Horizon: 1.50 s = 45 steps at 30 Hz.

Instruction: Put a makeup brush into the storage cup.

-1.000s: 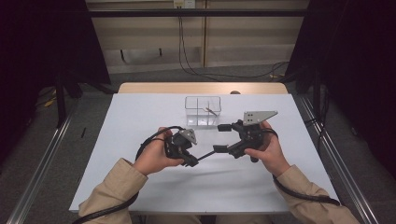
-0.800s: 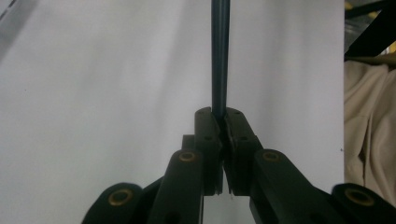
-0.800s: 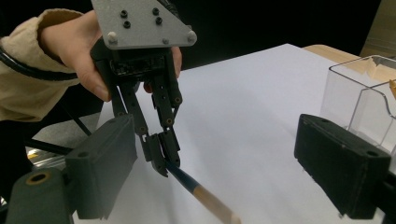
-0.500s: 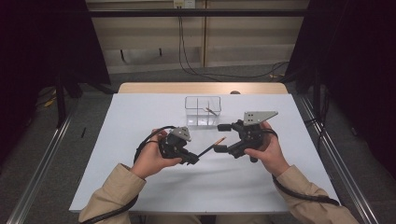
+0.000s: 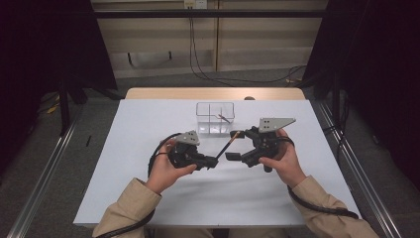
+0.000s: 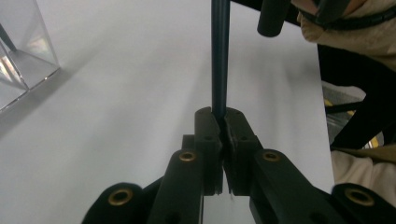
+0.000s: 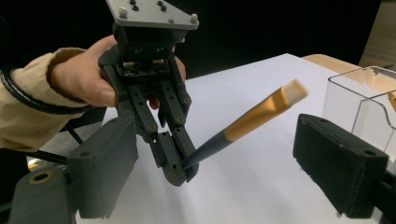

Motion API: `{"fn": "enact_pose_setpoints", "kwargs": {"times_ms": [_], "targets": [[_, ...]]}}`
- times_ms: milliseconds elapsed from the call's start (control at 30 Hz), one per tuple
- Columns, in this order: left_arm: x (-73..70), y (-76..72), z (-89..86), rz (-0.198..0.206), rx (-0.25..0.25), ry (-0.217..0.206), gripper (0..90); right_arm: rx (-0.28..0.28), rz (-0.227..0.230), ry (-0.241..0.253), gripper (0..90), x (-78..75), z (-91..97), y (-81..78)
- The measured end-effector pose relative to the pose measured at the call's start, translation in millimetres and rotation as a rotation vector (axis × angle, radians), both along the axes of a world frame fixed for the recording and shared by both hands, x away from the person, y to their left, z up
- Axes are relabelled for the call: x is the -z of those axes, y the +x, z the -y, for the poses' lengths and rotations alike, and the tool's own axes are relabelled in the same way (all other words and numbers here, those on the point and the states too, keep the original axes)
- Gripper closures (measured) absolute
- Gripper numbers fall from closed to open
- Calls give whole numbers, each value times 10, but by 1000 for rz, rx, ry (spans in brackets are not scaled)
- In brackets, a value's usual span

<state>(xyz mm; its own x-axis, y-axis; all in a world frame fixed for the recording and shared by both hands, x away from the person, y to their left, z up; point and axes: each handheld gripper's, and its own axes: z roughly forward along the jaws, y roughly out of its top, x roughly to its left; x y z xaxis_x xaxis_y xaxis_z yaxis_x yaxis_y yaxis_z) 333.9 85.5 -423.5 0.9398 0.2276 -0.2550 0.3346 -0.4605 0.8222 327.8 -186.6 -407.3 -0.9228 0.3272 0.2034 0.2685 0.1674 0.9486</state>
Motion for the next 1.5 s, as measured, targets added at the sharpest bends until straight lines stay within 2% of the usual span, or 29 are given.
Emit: {"fn": "enact_pose_setpoints", "kwargs": {"times_ms": [67,100,133,167,433,667,900,933,1067,1300,1500], "targets": [[9,1,6,-2,-2,-12,856,0,0,4,135,-5,-4,1],[24,-1,15,5,-8,-36,856,1,1,7,135,-7,-5,1],[24,-1,15,5,-8,-36,855,3,3,11,135,-9,-5,0],[31,-13,32,13,-15,-54,856,3,4,15,135,-11,-6,2],[35,-27,94,20,-37,-104,856,15,7,31,151,-14,-24,5],[31,-23,112,19,-41,-125,856,21,4,29,214,-20,-15,9],[20,-17,115,25,-50,-135,856,20,-5,30,362,-10,0,19],[20,-17,115,25,-50,-135,856,20,-5,30,362,-10,0,19],[19,-15,125,22,-48,-137,856,39,-12,35,504,-14,14,25],[24,-6,130,19,-48,-143,855,57,-31,75,743,-21,64,44],[35,-1,147,13,-44,-148,854,58,-54,94,797,-24,61,38]]}}
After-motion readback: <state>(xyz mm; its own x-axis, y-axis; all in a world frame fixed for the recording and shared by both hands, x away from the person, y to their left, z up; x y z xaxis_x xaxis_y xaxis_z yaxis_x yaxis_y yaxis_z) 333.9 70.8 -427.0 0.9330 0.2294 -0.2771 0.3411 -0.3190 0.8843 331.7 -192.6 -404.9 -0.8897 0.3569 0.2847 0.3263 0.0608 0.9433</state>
